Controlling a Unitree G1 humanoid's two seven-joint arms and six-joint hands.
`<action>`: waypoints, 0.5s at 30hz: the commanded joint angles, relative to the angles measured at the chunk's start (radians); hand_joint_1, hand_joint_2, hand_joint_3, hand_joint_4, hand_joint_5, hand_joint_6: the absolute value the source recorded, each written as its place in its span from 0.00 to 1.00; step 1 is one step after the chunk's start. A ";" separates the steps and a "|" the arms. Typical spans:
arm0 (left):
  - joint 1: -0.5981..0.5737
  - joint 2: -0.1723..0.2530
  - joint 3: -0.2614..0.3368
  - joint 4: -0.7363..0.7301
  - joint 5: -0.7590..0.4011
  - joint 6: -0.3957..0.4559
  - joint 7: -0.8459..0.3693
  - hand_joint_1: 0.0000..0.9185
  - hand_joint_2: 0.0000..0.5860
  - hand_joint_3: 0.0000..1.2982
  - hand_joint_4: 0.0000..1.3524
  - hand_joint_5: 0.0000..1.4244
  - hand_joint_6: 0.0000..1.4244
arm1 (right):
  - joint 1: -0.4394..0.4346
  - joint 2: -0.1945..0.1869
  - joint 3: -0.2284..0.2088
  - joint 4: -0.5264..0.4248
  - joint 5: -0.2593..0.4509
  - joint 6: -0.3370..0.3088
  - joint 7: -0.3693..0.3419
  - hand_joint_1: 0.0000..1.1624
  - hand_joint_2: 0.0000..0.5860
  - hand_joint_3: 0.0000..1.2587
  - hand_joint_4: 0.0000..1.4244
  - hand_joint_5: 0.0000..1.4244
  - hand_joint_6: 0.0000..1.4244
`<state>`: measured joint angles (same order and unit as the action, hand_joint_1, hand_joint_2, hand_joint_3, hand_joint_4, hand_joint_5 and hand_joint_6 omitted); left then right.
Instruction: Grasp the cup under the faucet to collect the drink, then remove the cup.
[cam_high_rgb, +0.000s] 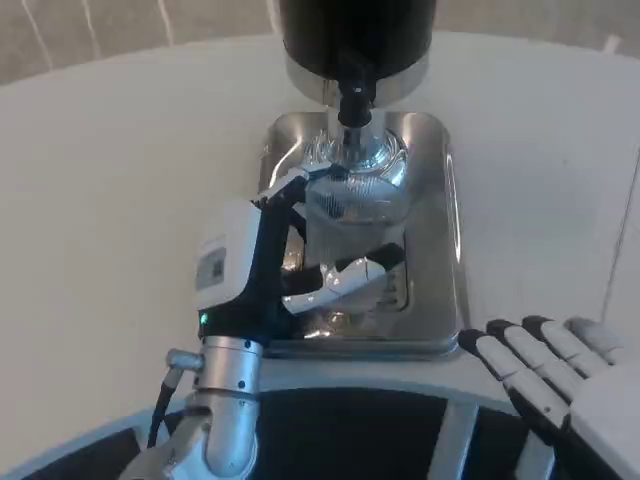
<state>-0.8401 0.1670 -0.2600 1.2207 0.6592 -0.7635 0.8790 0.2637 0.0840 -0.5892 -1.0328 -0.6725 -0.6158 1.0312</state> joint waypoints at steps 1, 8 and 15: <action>-0.015 -0.009 0.000 0.028 -0.029 0.039 0.019 0.62 0.16 0.70 0.83 0.94 1.00 | 0.014 0.081 -0.017 -0.014 0.028 -0.005 0.017 0.32 0.91 0.00 0.00 0.00 0.00; -0.035 -0.019 -0.001 0.043 -0.059 0.074 0.018 0.63 0.15 0.70 0.81 0.92 1.00 | -0.011 0.080 -0.018 -0.014 0.026 0.000 0.040 0.32 0.91 0.00 0.00 0.00 0.00; -0.030 -0.008 -0.022 0.044 -0.055 0.065 0.019 0.61 0.10 0.66 0.73 0.85 0.98 | -0.018 0.093 -0.023 -0.014 0.021 -0.003 0.049 0.31 0.91 0.00 0.00 0.00 0.00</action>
<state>-0.8743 0.1507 -0.2651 1.2504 0.5970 -0.7000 0.8914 0.2423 0.0868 -0.6080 -1.0328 -0.6627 -0.6166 1.0683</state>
